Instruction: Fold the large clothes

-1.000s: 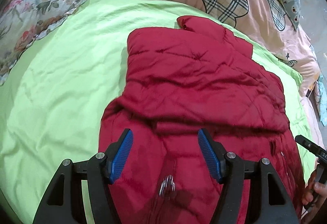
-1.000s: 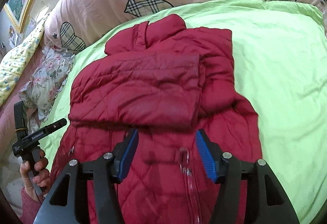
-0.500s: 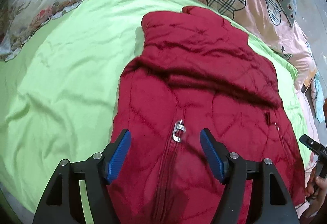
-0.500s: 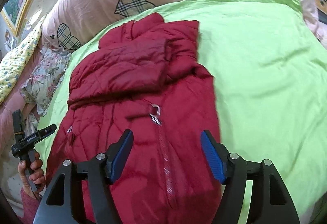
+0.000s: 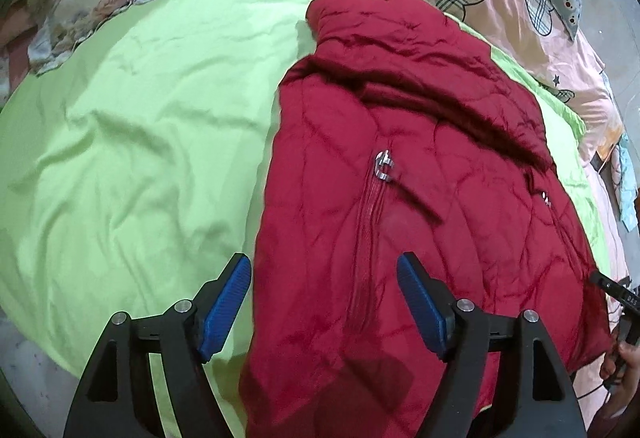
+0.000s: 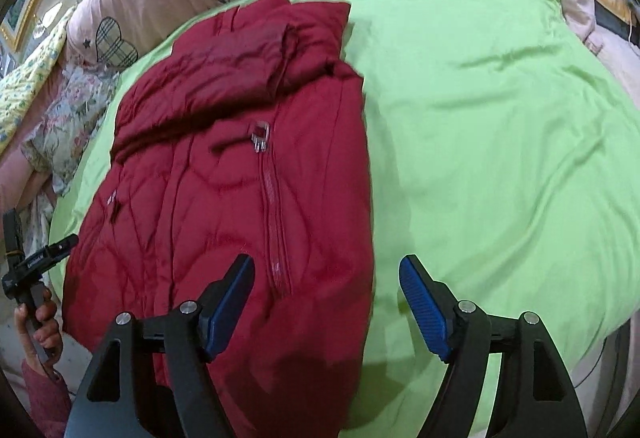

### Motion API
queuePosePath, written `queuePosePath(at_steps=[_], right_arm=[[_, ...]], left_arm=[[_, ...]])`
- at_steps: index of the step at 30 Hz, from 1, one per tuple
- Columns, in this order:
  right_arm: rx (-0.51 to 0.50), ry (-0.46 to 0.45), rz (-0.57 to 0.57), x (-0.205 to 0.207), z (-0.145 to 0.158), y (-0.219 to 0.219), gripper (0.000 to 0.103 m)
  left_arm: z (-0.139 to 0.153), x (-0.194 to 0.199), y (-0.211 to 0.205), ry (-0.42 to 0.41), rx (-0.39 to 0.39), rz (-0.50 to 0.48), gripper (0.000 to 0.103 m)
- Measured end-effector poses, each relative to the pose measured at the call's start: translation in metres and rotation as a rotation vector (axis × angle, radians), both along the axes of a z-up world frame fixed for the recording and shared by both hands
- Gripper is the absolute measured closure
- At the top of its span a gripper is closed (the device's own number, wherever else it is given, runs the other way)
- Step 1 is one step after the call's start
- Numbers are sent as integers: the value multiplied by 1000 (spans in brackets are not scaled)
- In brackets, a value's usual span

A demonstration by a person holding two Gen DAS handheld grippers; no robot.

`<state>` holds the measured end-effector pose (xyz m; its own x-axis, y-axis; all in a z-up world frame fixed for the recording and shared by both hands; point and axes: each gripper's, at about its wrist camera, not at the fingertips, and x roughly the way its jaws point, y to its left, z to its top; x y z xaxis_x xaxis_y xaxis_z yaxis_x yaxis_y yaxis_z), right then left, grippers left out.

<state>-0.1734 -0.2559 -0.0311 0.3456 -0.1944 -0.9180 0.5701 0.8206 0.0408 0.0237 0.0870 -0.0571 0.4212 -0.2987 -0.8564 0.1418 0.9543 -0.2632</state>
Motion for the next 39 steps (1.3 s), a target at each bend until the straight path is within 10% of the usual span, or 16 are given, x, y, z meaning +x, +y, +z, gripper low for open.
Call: queuePosePath(at_steps=[26, 31, 39], right_arm=[[33, 11, 64, -32, -6, 37, 26], [56, -1, 95, -32, -7, 44, 43], [51, -24, 127, -34, -3, 50, 69]], left_arm=[[-10, -53, -1, 47, 19, -100, 26], [-9, -59, -3, 47, 16, -136, 27], [2, -67, -12, -3, 40, -197, 68]])
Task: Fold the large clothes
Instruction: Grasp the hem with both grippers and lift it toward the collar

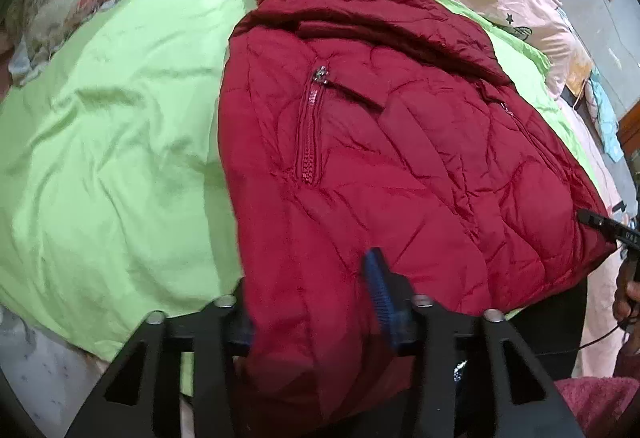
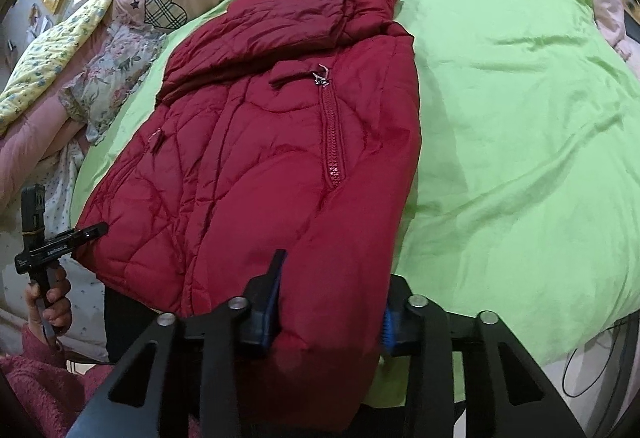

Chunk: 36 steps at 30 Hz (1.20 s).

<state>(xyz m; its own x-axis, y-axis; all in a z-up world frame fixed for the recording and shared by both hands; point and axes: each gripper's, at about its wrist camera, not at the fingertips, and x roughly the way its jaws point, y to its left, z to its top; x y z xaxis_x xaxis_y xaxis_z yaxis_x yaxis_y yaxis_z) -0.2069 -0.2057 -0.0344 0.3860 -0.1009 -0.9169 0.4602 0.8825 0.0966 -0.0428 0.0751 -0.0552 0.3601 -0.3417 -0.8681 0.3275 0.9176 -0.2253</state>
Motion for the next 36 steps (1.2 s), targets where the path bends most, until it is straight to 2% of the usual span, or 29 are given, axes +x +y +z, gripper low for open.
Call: queuePosePath(at_steps=[3, 8, 14, 23, 31, 36], right_arm=[[22, -28, -2, -1, 3, -1, 73], [55, -94, 10, 0, 15, -1, 78], [76, -194, 36, 6, 36, -2, 79], [91, -311, 14, 17, 56, -18, 81], [50, -381, 26, 39, 76, -28, 81], [23, -432, 12, 59, 85, -40, 81]], left_arm=[[6, 0, 1, -21, -2, -1, 81], [20, -4, 6, -61, -25, 4, 86], [46, -4, 13, -125, -74, 9, 88], [71, 7, 27, -207, -171, 50, 88], [85, 26, 22, -263, -204, 59, 88], [92, 39, 12, -300, -194, 70, 88]])
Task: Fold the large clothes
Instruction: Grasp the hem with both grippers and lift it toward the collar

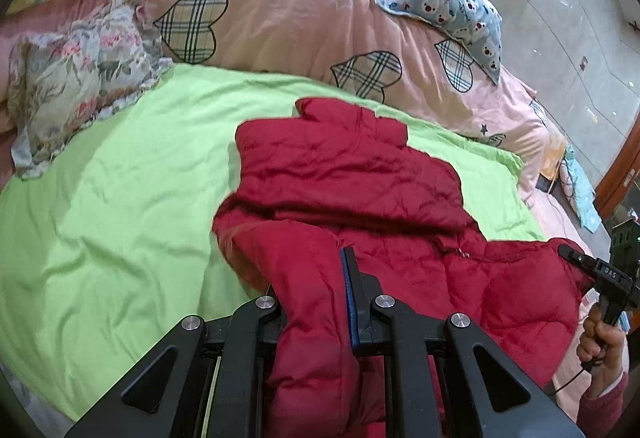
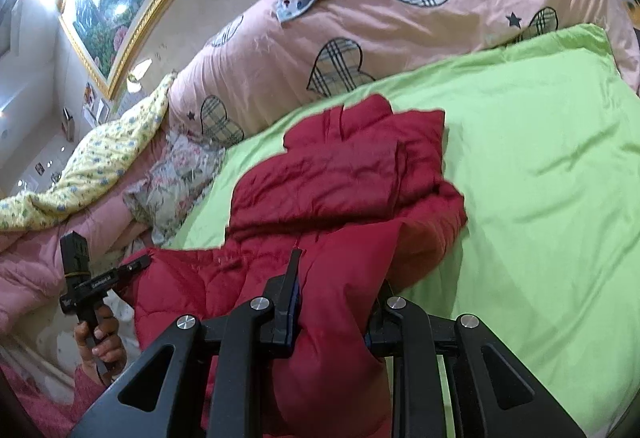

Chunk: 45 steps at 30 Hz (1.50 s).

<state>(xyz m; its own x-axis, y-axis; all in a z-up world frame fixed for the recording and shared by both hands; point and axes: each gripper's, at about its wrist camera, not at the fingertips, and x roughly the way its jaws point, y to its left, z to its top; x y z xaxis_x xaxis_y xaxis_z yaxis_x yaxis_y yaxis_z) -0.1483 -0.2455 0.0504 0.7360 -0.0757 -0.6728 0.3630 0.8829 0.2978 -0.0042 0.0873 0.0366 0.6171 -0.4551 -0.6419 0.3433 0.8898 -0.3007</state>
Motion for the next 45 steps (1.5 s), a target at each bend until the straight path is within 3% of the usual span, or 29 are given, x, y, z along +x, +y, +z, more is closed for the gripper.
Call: queuePosePath(at_steps=[9, 27, 45], right_arm=[[-52, -47, -38, 36, 7, -24, 81], [-16, -90, -125, 90, 6, -73, 81], [-67, 5, -247, 157, -29, -131, 81]], left_arm=[[7, 37, -19, -27, 20, 33, 88], [9, 114, -50, -15, 32, 108, 88], [-26, 225, -88, 54, 106, 222, 87]])
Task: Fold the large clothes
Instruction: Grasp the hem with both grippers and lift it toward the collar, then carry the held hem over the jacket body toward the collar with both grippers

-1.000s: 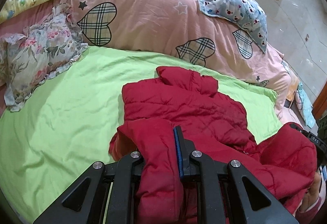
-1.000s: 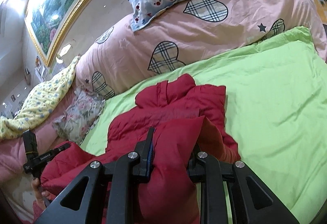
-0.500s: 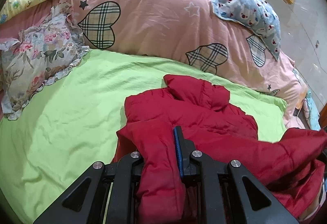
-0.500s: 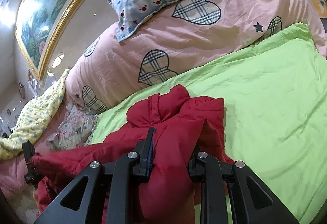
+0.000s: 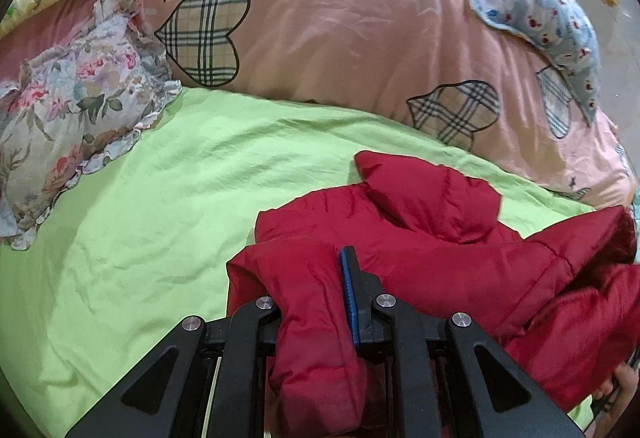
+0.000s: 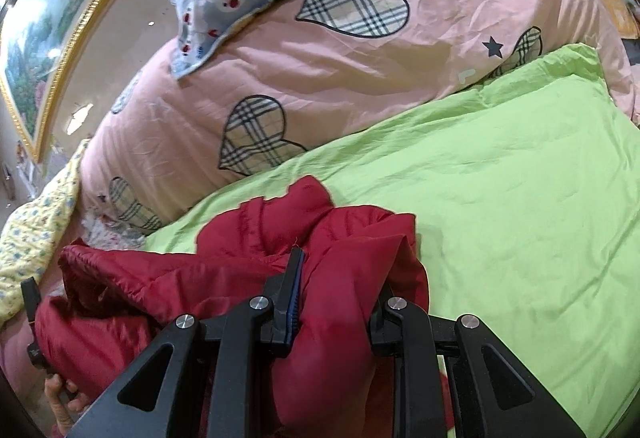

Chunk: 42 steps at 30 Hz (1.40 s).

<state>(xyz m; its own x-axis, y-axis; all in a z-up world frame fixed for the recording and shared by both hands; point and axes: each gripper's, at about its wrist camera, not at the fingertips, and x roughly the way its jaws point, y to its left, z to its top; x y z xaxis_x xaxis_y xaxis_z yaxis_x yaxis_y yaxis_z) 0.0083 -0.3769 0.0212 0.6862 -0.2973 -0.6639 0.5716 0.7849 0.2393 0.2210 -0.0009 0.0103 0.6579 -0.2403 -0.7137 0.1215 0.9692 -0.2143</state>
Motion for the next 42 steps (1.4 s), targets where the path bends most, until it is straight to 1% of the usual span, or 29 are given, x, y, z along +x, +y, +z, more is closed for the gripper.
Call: queuePosePath(at_steps=[8, 19, 22, 26, 29, 33, 37, 40, 42], right_arm=[[-3, 58, -24, 29, -28, -23, 80], [-17, 121, -42, 60, -58, -40, 80], [-26, 132, -46, 68, -63, -43, 80], [-42, 148, -52, 81, -68, -46, 79], [-42, 155, -62, 91, -75, -51, 78], [-40, 155, -74, 97, -82, -56, 78], [-46, 163, -79, 102, -84, -59, 78], [-49, 169, -80, 105, -86, -61, 78], [-54, 173, -83, 107, -87, -61, 78]], left_arm=[[-39, 54, -11, 55, 5, 30, 87], [-70, 95, -22, 77, 26, 56, 85], [-77, 103, -24, 87, 19, 69, 84], [-86, 116, -24, 105, -9, 87, 83], [-88, 122, -23, 110, -21, 92, 82], [-88, 128, -16, 121, -65, 92, 81], [-82, 130, -11, 127, -81, 88, 79], [-72, 125, -9, 106, -68, 80, 75], [-65, 119, -8, 91, -59, 75, 68]])
